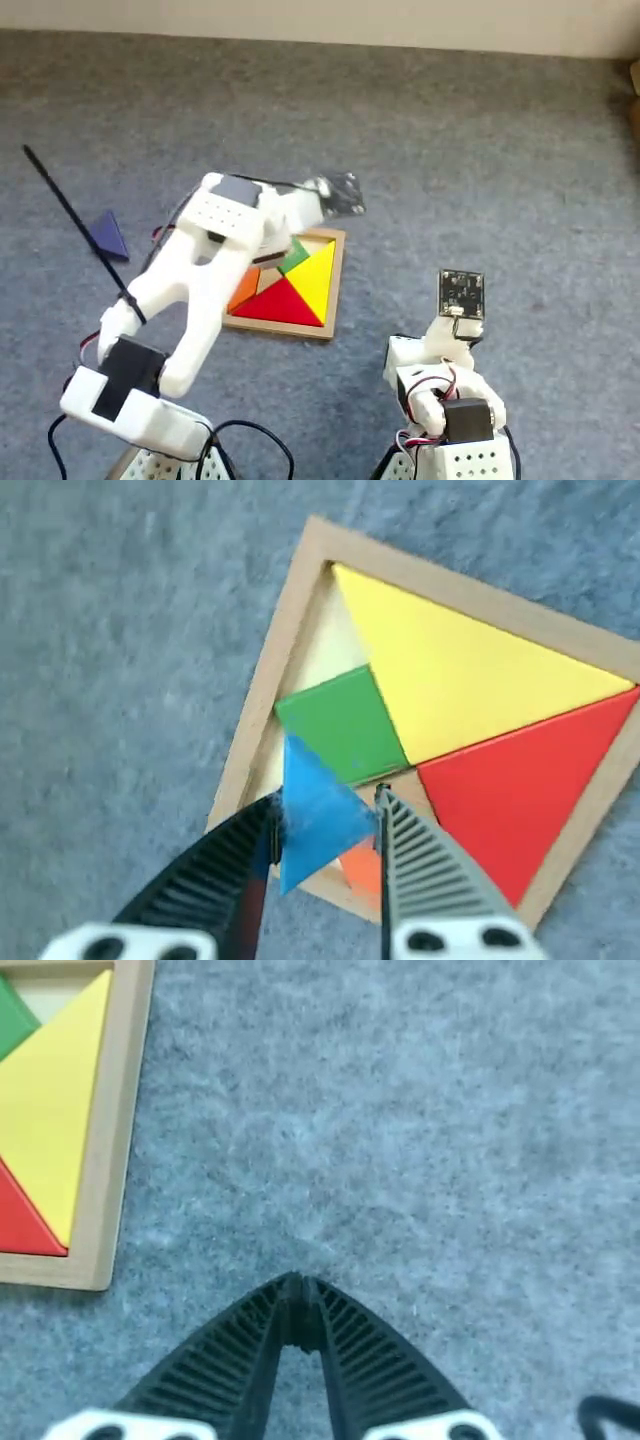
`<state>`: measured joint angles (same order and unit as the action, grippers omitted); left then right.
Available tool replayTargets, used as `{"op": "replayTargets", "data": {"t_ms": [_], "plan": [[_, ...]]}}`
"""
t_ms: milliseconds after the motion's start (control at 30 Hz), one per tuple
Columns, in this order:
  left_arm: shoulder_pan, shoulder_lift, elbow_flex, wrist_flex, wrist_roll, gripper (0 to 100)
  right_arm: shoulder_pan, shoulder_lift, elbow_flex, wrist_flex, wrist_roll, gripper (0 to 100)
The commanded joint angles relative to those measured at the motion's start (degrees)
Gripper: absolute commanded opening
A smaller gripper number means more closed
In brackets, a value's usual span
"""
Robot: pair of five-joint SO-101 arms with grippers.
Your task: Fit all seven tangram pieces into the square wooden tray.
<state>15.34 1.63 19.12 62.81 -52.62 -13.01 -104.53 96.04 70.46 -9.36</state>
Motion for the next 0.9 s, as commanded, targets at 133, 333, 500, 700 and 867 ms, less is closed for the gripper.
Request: {"op": "replayTargets", "data": {"t_ms": [133,333,500,700,867], "plan": [[6.02,-3.03,-3.47,-5.27,-2.99,3,0.66,-1.01,7.34,0.22,0.53,0.4],[6.64,5.23,-8.57,-6.07,-7.03,4,0.66,-1.01,7.34,0.22,0.53,0.4],[5.67,13.93,-17.19,-2.02,-7.03,5,0.66,-1.01,7.34,0.22,0.53,0.4],[5.23,17.36,-23.60,7.82,-7.03,13,0.66,-1.01,7.34,0.31,0.53,0.4],[5.41,17.54,-23.96,9.93,-6.86,15,0.66,-1.01,7.34,0.31,0.53,0.4]]}}
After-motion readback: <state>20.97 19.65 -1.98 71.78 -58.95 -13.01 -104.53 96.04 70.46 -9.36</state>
